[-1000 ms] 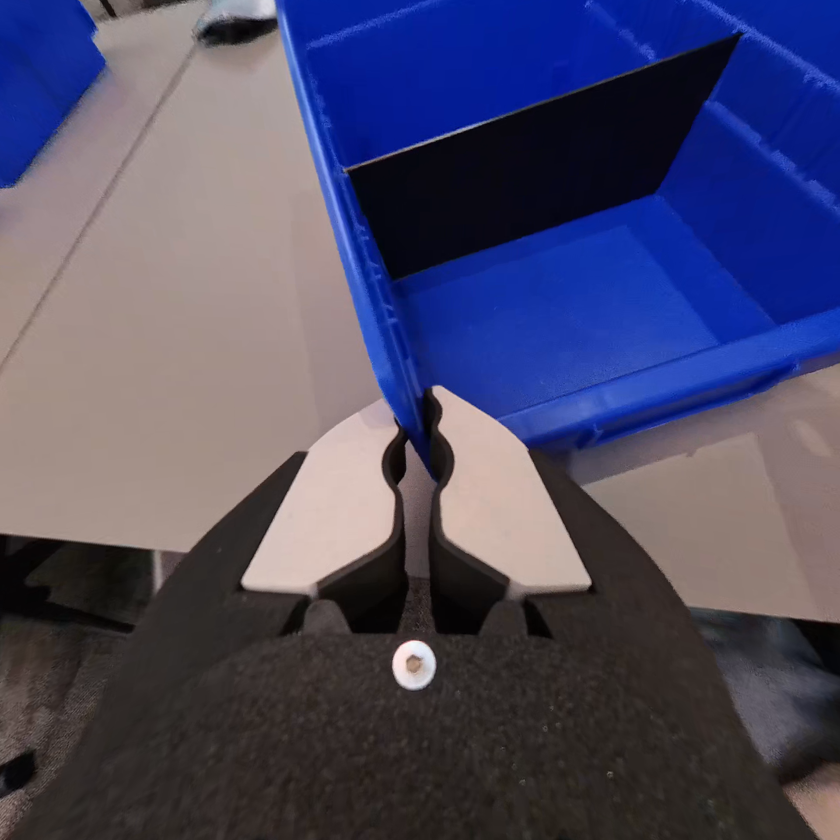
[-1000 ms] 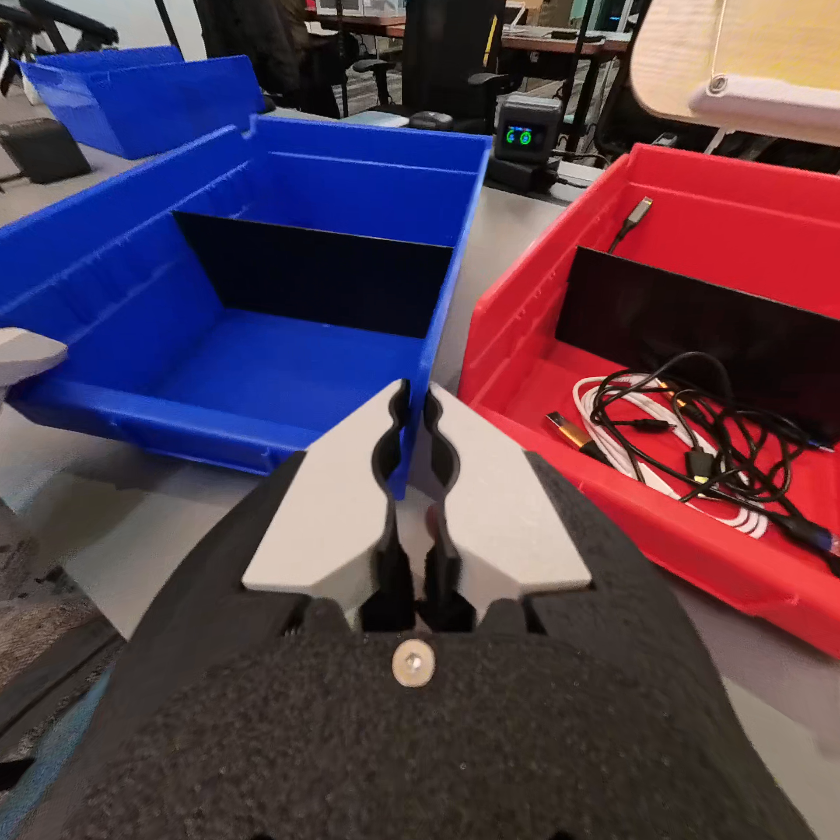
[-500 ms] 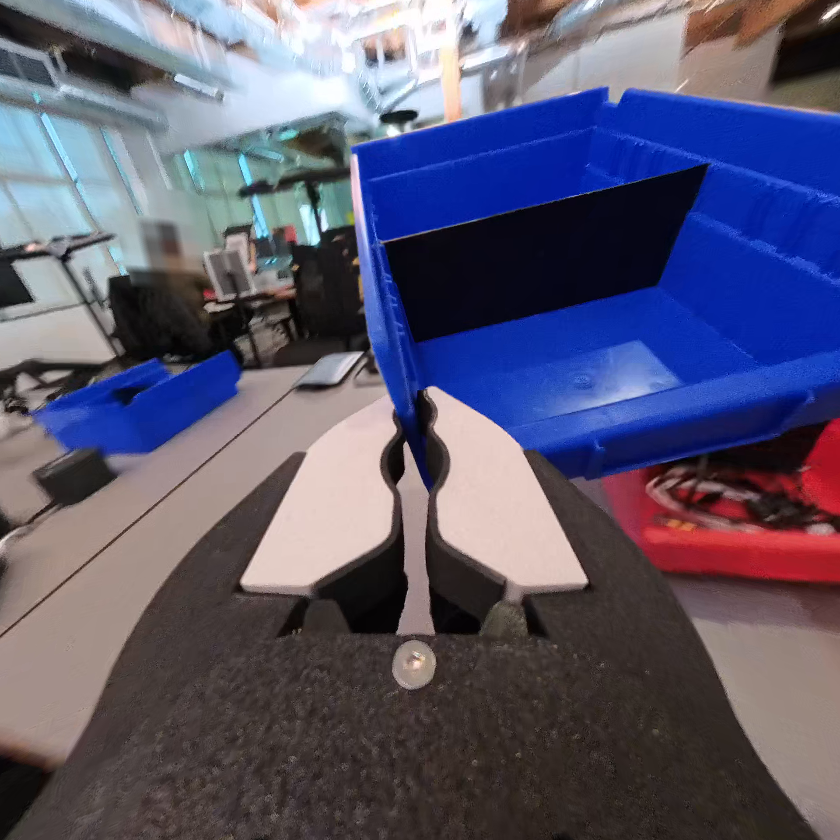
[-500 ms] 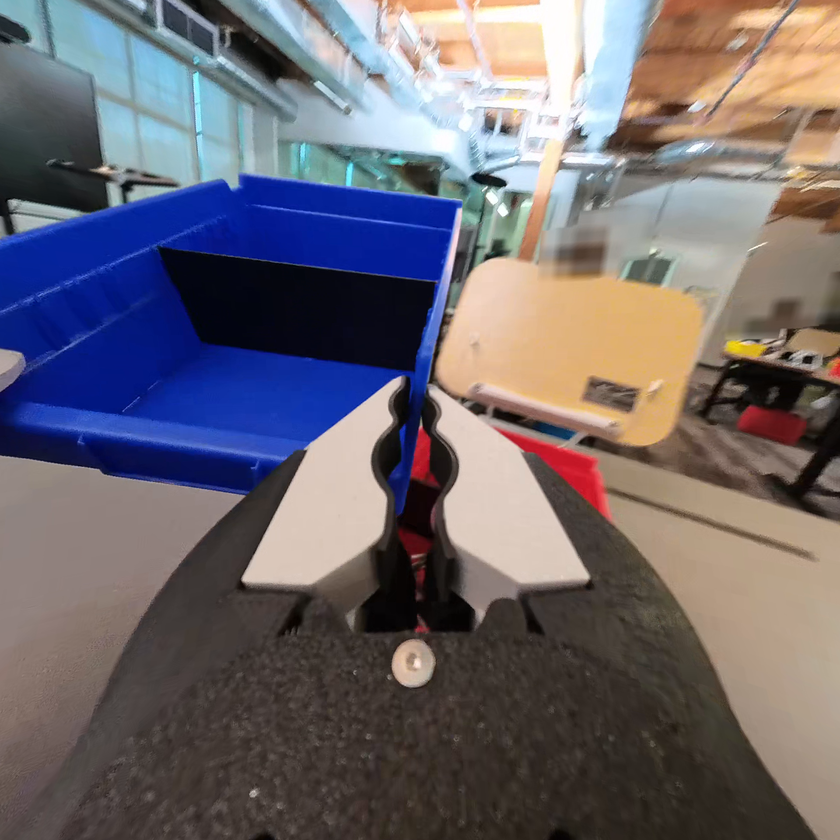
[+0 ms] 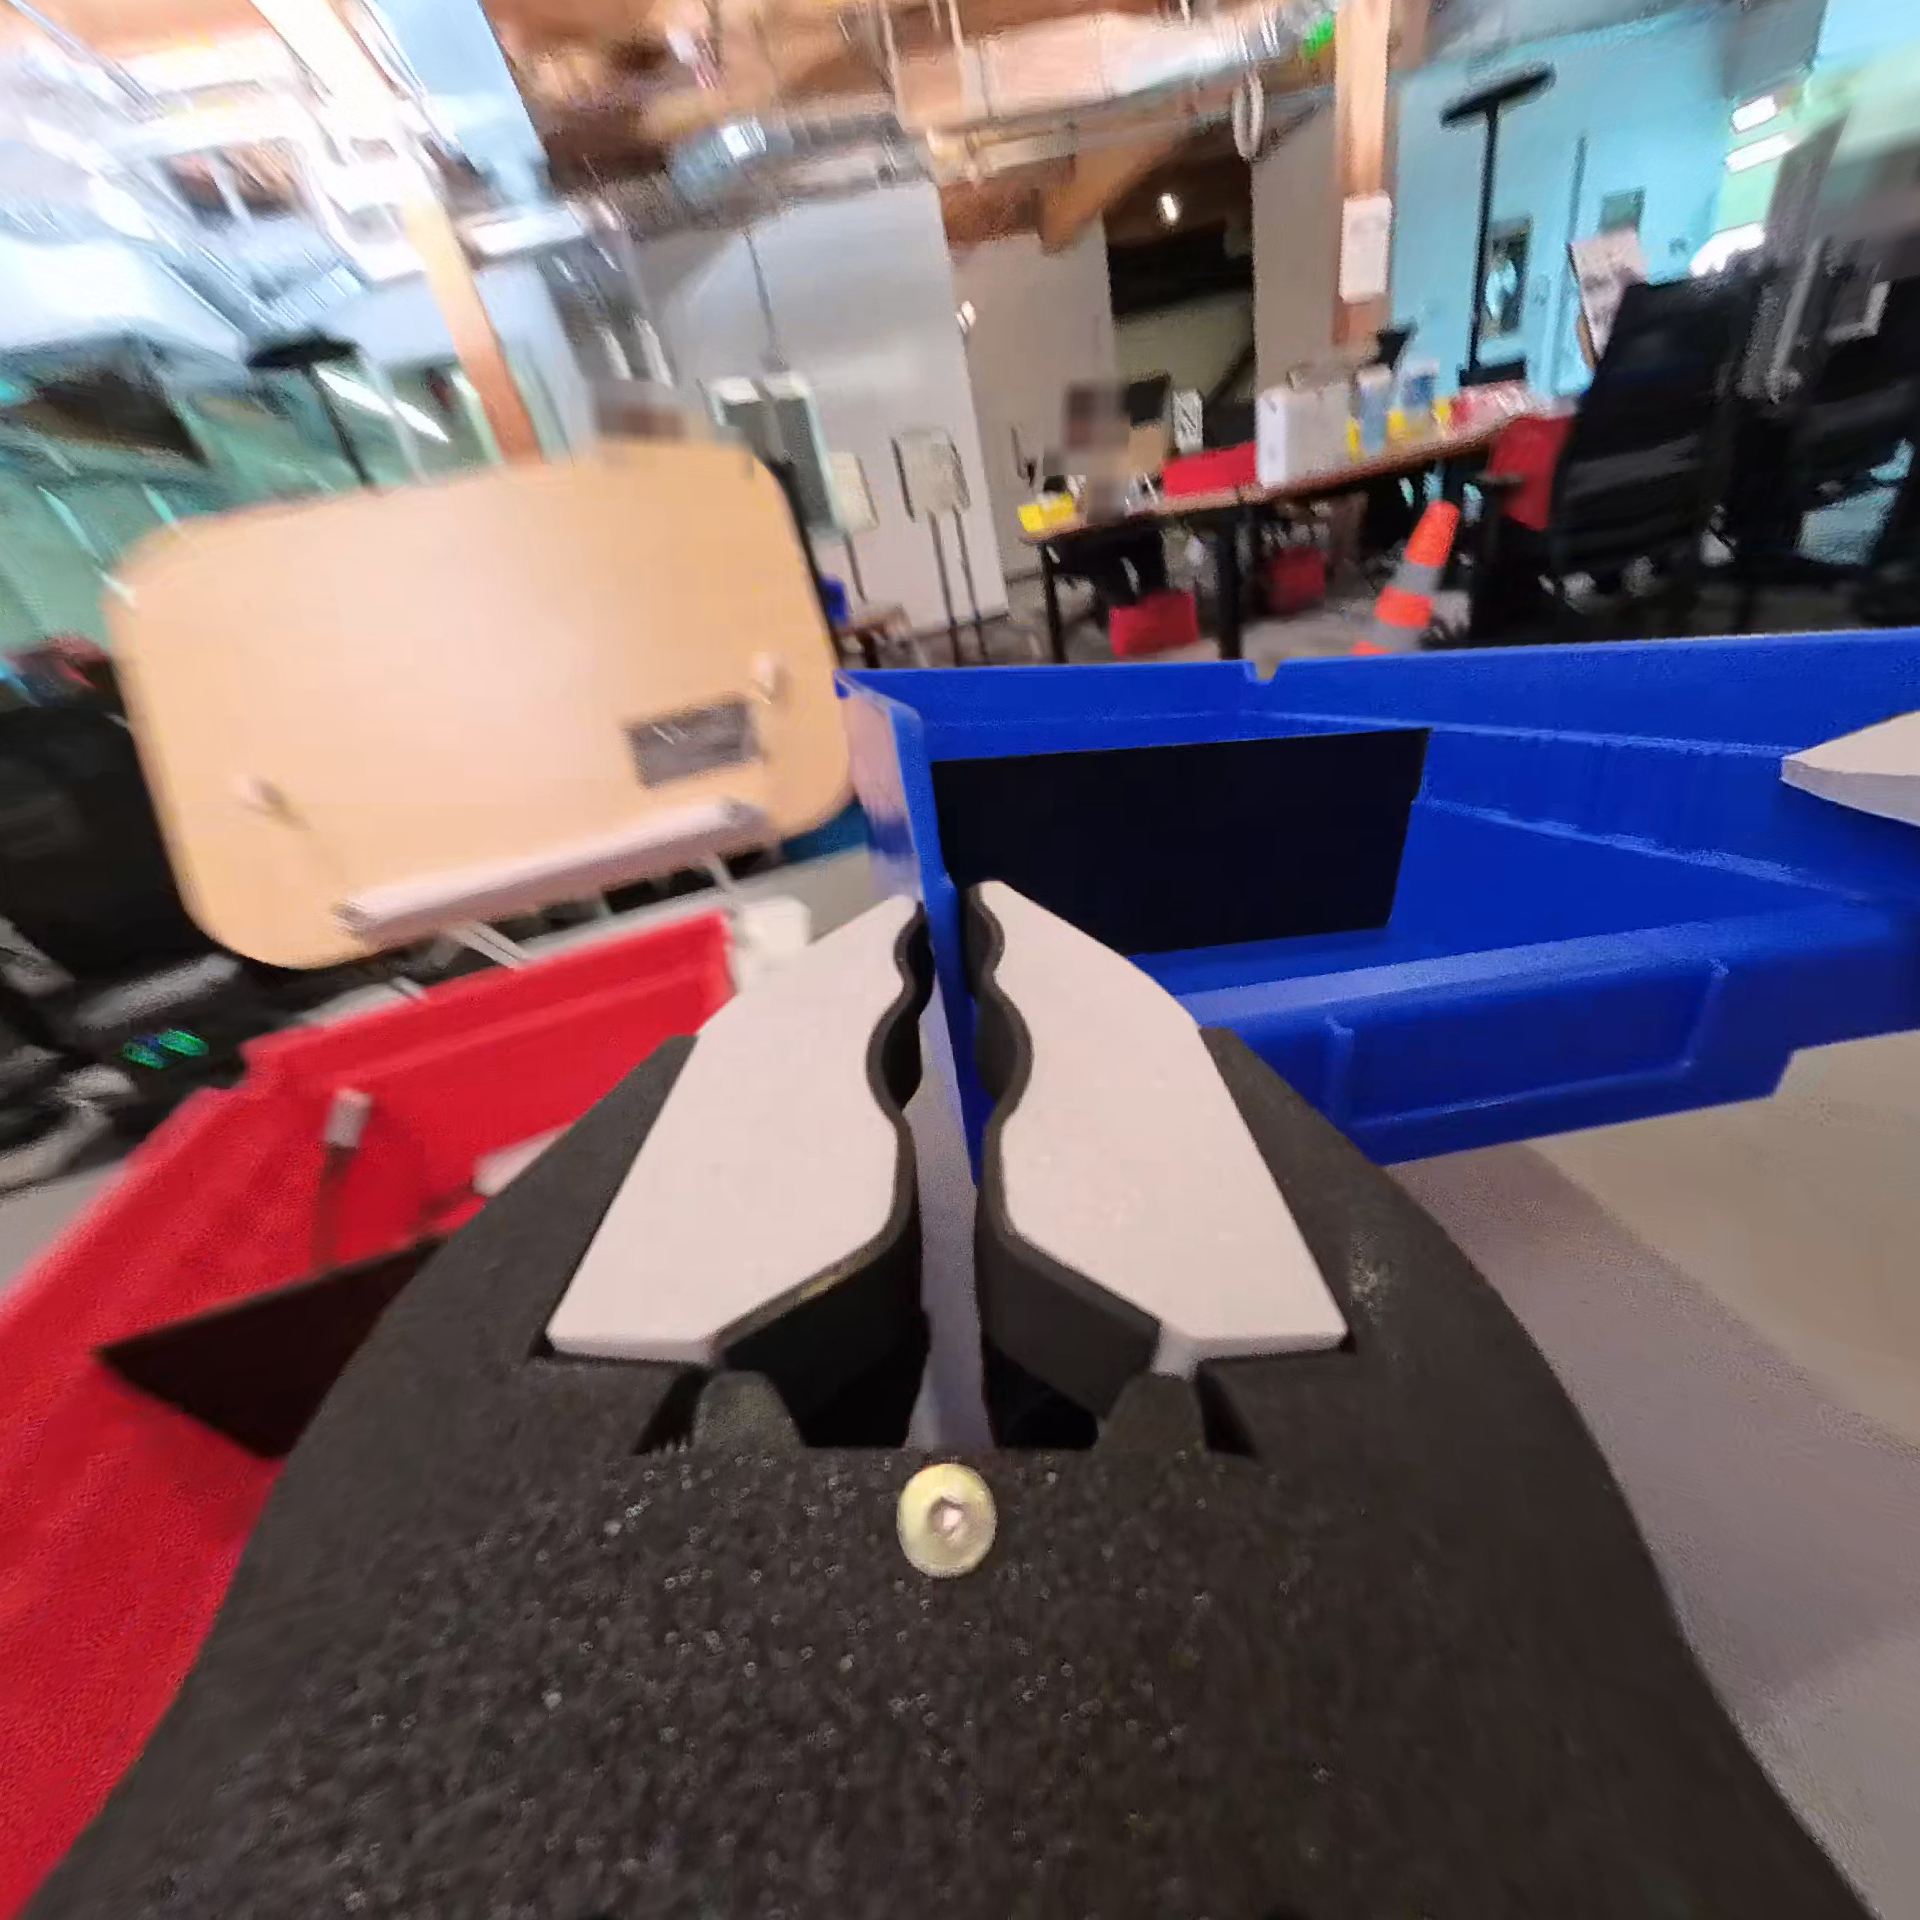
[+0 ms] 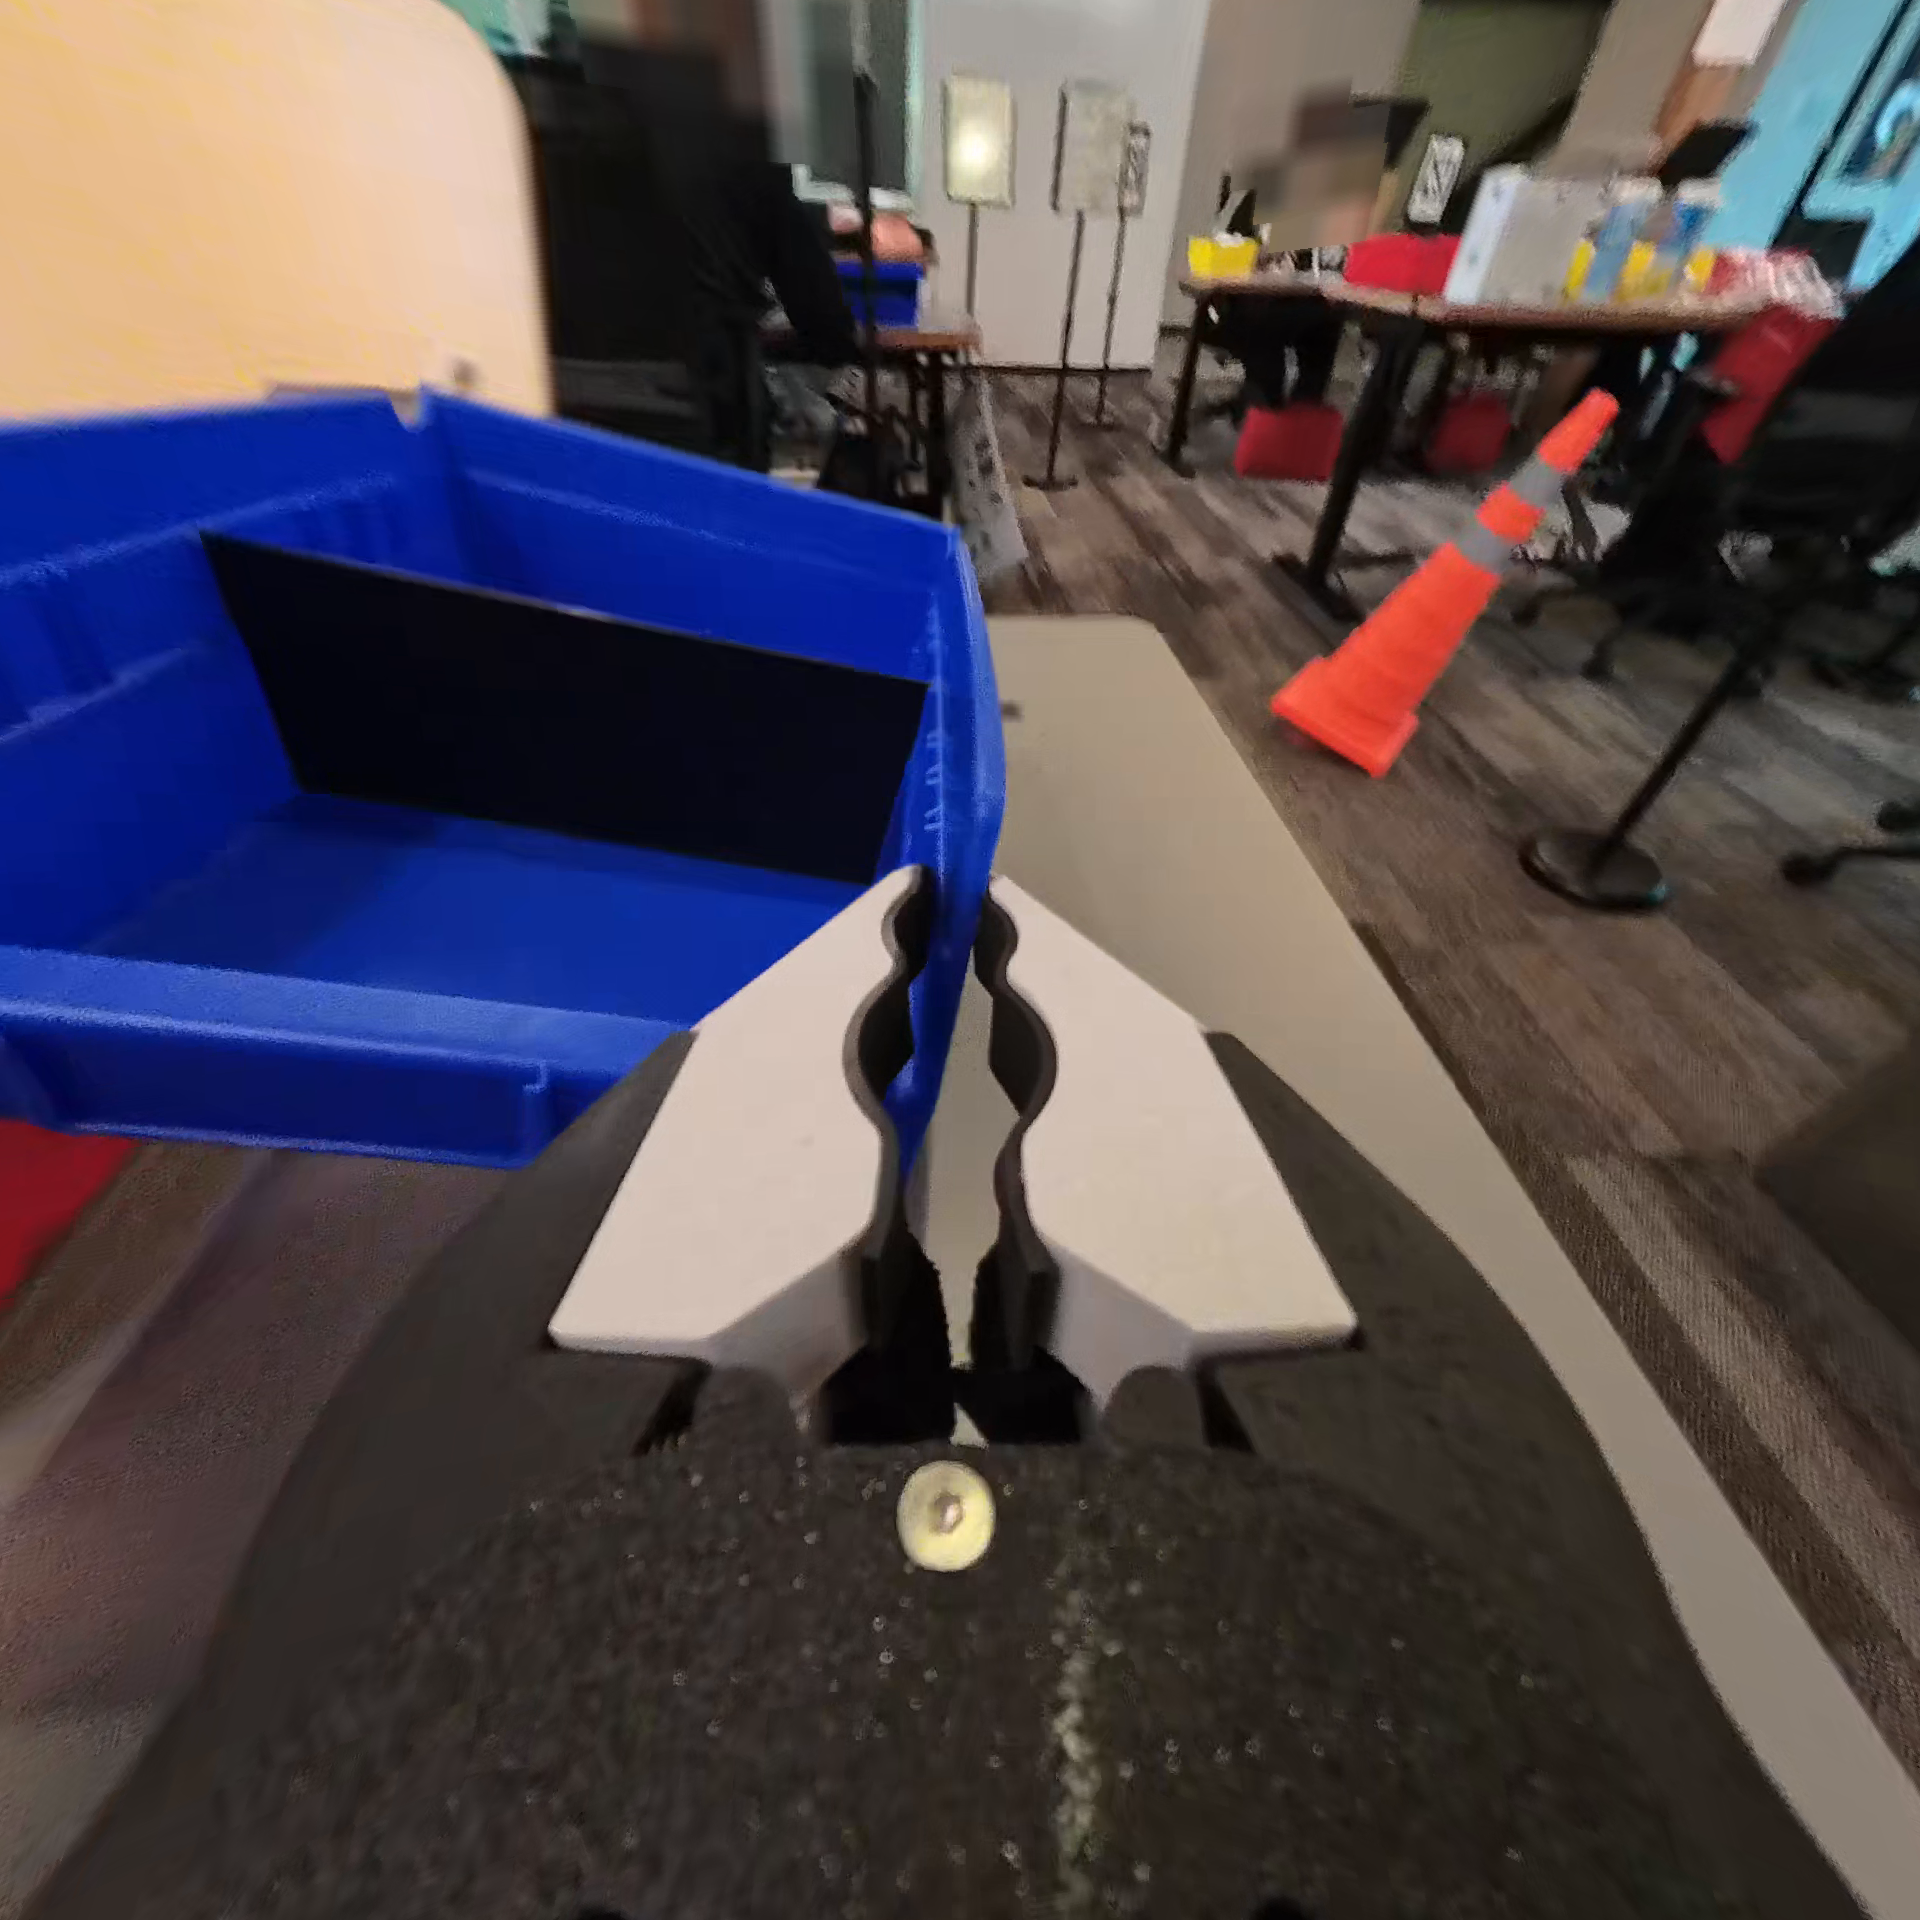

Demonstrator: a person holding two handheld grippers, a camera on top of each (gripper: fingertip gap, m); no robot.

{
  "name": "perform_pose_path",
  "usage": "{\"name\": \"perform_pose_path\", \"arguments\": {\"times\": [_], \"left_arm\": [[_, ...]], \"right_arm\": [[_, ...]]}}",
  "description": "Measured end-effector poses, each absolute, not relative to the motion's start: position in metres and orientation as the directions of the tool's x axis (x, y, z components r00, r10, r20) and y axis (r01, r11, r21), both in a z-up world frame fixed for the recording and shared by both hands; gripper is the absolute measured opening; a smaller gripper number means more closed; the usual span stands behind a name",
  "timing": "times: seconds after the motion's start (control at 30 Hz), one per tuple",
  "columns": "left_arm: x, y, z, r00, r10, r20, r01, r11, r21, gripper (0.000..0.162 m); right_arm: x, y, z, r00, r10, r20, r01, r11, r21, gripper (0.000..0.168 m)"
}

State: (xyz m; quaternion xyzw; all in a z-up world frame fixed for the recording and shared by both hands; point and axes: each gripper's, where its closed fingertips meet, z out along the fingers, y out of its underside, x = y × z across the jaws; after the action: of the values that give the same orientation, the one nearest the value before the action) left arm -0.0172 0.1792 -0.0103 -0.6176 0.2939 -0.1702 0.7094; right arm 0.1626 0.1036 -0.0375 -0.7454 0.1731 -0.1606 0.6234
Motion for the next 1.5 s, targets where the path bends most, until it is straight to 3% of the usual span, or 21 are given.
{"name": "perform_pose_path", "arguments": {"times": [0.1, 0.2, 0.3, 0.43, 0.57, 0.7, 0.87, 1.0, 1.1, 1.17, 1.2, 1.27, 1.3, 1.4, 1.5], "left_arm": [[0.018, 0.169, -0.062, 0.72, -0.678, -0.148, -0.165, 0.04, -0.986, 0.005], [0.03, 0.157, -0.079, 0.686, -0.702, -0.192, -0.189, 0.082, -0.978, 0.006], [0.035, 0.155, -0.095, 0.672, -0.724, -0.156, -0.219, 0.007, -0.976, 0.007], [0.044, 0.148, -0.13, 0.604, -0.786, -0.131, -0.356, -0.119, -0.927, 0.009], [0.048, 0.141, -0.132, 0.575, -0.802, -0.16, -0.419, -0.121, -0.9, 0.012], [0.042, 0.126, -0.126, 0.47, -0.881, -0.054, -0.419, -0.169, -0.892, 0.014], [-0.016, 0.109, -0.075, 0.331, -0.943, 0.027, -0.354, -0.151, -0.923, 0.026], [-0.119, 0.163, -0.045, 0.489, -0.872, 0.005, -0.271, -0.158, -0.95, 0.034], [-0.213, 0.228, -0.044, 0.708, -0.703, -0.075, -0.232, -0.13, -0.964, 0.042], [-0.264, 0.258, -0.059, 0.799, -0.584, -0.141, -0.259, -0.122, -0.958, 0.047], [-0.28, 0.267, -0.07, 0.815, -0.561, -0.144, -0.261, -0.133, -0.956, 0.049], [-0.29, 0.273, -0.091, 0.816, -0.571, -0.085, -0.236, -0.196, -0.952, 0.05], [-0.286, 0.272, -0.1, 0.794, -0.607, -0.039, -0.228, -0.239, -0.944, 0.05], [-0.277, 0.276, -0.109, 0.775, -0.632, -0.02, -0.239, -0.264, -0.934, 0.043], [-0.268, 0.283, -0.117, 0.763, -0.639, -0.091, -0.306, -0.234, -0.923, 0.03]], "right_arm": [[0.191, 0.078, -0.065, 0.881, -0.473, 0.002, -0.081, -0.155, -0.985, 0.004], [0.206, 0.067, -0.069, 0.86, -0.51, 0.0, -0.102, -0.172, -0.98, 0.003], [0.212, 0.067, -0.085, 0.853, -0.522, -0.033, -0.158, -0.196, -0.968, 0.004], [0.224, 0.067, -0.127, 0.826, -0.562, 0.048, -0.198, -0.368, -0.908, 0.008], [0.236, 0.074, -0.131, 0.79, -0.604, 0.103, -0.188, -0.398, -0.898, 0.012], [0.237, 0.074, -0.131, 0.785, -0.611, 0.106, -0.193, -0.403, -0.895, 0.013], [0.234, 0.073, -0.132, 0.776, -0.622, 0.103, -0.209, -0.408, -0.889, 0.013], [0.233, 0.072, -0.133, 0.772, -0.625, 0.113, -0.201, -0.41, -0.89, 0.013], [0.231, 0.071, -0.133, 0.766, -0.628, 0.134, -0.193, -0.424, -0.885, 0.015], [0.236, 0.061, -0.11, 0.684, -0.7, 0.206, -0.137, -0.4, -0.906, 0.036], [0.224, 0.064, -0.081, 0.668, -0.709, 0.226, -0.044, -0.34, -0.939, 0.038], [0.163, 0.092, -0.03, 0.765, -0.617, 0.186, 0.096, -0.177, -0.98, 0.036], [0.119, 0.114, -0.021, 0.852, -0.506, 0.133, 0.079, -0.126, -0.989, 0.035], [-0.022, 0.173, -0.043, 0.989, -0.086, -0.122, -0.133, -0.131, -0.982, 0.05], [-0.081, 0.198, -0.094, 0.995, -0.057, -0.088, -0.099, -0.235, -0.967, 0.055]]}}
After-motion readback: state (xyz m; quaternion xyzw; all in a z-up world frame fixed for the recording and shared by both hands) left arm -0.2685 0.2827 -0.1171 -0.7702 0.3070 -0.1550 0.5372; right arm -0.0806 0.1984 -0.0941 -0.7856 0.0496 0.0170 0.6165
